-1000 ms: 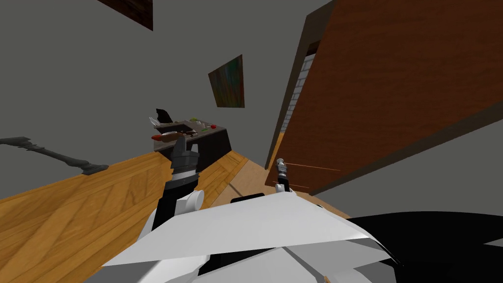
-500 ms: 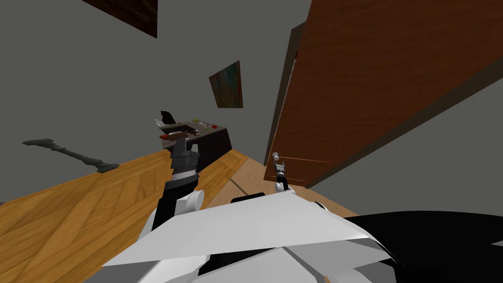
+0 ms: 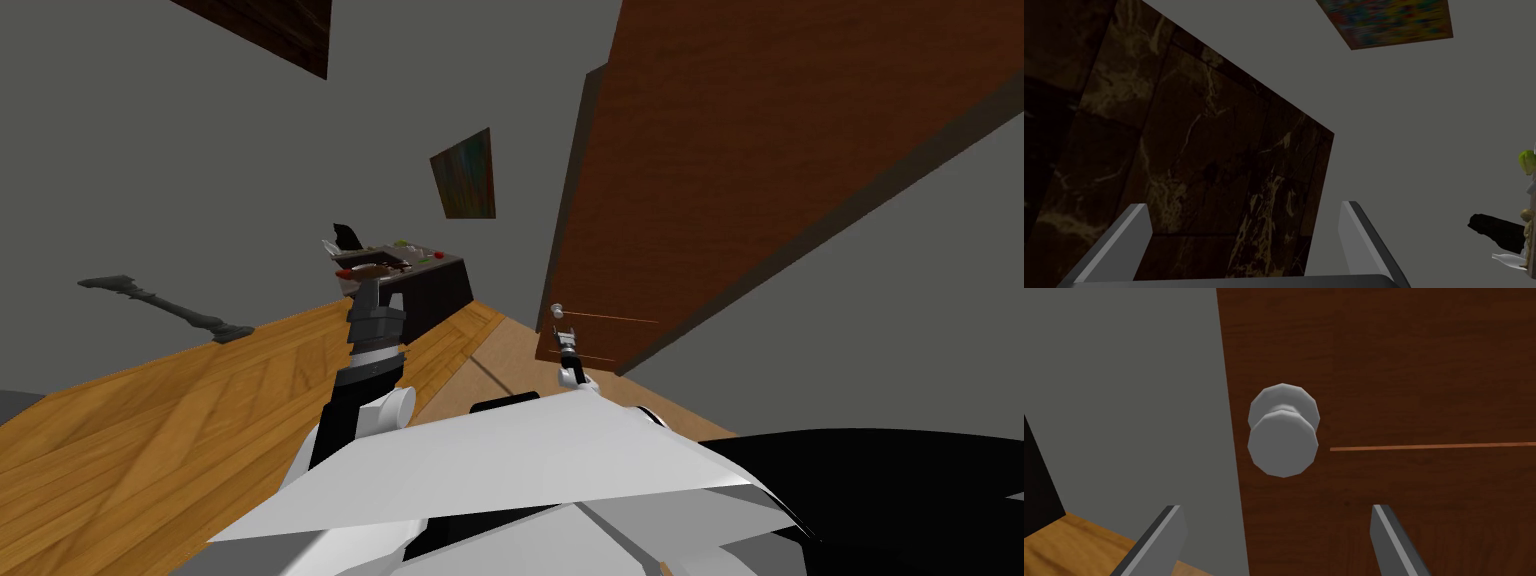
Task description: Pull the door open
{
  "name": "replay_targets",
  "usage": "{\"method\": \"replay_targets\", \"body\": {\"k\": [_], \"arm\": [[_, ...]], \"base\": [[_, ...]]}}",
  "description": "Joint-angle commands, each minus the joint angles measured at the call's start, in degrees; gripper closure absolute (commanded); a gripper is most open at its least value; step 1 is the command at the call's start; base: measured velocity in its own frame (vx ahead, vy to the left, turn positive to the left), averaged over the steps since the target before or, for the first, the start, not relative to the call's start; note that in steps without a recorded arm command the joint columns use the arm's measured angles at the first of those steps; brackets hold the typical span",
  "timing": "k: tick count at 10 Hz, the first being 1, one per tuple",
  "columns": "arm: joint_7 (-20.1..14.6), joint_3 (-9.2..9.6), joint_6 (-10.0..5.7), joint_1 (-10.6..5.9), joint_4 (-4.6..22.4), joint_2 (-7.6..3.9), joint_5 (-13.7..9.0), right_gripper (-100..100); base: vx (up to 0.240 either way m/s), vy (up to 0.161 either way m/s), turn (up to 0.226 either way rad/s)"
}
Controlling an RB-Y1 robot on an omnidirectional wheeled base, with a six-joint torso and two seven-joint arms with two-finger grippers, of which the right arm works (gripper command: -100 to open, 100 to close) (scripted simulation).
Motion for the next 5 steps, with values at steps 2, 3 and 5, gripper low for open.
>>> {"method": "replay_targets", "body": {"k": [2,3,5], "arm": [[-0.11,0.29,1.11,-0.22,-0.32,-0.07,0.15,-100],[-0.75,0.09,0.97,0.23,-0.13,-0.68,-0.01,-100],[-1.50,-0.19,0.48,0.78,0.15,-1.42,-0.23,-100]], "base": [[-0.119,0.012,0.010],[0.118,0.000,0.073],[0.187,-0.042,0.076]]}}
